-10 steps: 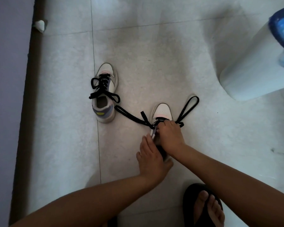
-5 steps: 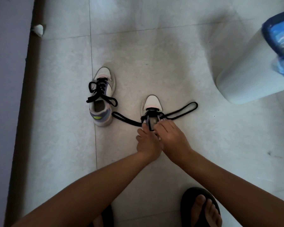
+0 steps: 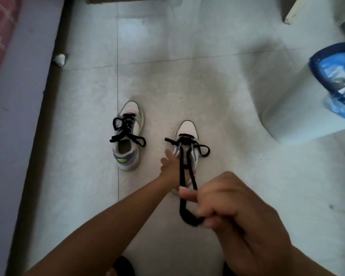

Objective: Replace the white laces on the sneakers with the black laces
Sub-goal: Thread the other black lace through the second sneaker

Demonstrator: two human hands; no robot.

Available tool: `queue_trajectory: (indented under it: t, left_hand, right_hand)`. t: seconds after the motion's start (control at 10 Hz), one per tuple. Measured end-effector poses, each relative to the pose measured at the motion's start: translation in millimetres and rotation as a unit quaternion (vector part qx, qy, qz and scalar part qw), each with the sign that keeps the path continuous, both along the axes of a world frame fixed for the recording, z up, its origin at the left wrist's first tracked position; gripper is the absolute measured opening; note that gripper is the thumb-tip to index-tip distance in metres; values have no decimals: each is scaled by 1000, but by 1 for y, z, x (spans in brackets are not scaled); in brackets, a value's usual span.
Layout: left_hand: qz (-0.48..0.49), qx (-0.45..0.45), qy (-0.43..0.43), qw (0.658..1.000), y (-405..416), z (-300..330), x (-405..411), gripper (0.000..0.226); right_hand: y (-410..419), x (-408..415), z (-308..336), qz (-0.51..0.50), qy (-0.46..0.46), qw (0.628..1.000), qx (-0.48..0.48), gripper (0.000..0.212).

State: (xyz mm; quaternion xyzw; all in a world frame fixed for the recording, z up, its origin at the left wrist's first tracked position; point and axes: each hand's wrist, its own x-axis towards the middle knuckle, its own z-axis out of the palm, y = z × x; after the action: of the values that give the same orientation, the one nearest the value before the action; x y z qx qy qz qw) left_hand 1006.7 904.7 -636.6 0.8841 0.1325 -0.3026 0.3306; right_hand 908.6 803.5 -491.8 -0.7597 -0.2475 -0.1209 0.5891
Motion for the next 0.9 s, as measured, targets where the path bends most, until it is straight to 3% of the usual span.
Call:
queue_trajectory:
  t: [0.1,0.2,0.3,0.4,0.5,0.6,0.7,0.8,0.9]
  left_hand:
    - [-117,15,-140,983,27,-9,-4,79]
    - [-244,-131,-335,901,42,13,-24,74]
    - [-265,-236,-318,879,49,29,-50,41]
    - [-122,-377,-216,892,47,51,-71,22]
    - [-67,-378,-255,887,42,70,-77,33]
    - [-173,-372,-268,871,29,79,-98,23]
    - [-245,-358,-246,867,28,60,-116,12]
    - [-149,-241,-204,937,47,27,-118,39]
    - [-101,-105,-207,967,57,-2,-103,72]
  right_hand:
    - [-7,5,-5,-24,28,999,10,21]
    - [-11,9,-5,5,53,999,6,14]
    - [-17,10,-8,57,40,997,13,16]
    - [-34,30,-31,-2,232,971,65,39]
    - [-31,45,-61,-135,485,857,112,52]
    - [-8,62,-106,-71,746,591,299,59]
    - [-1,78,-120,-68,752,539,372,48]
    - [2,92,-124,-85,744,543,380,33]
    - [3,92,-121,-75,742,552,372,34]
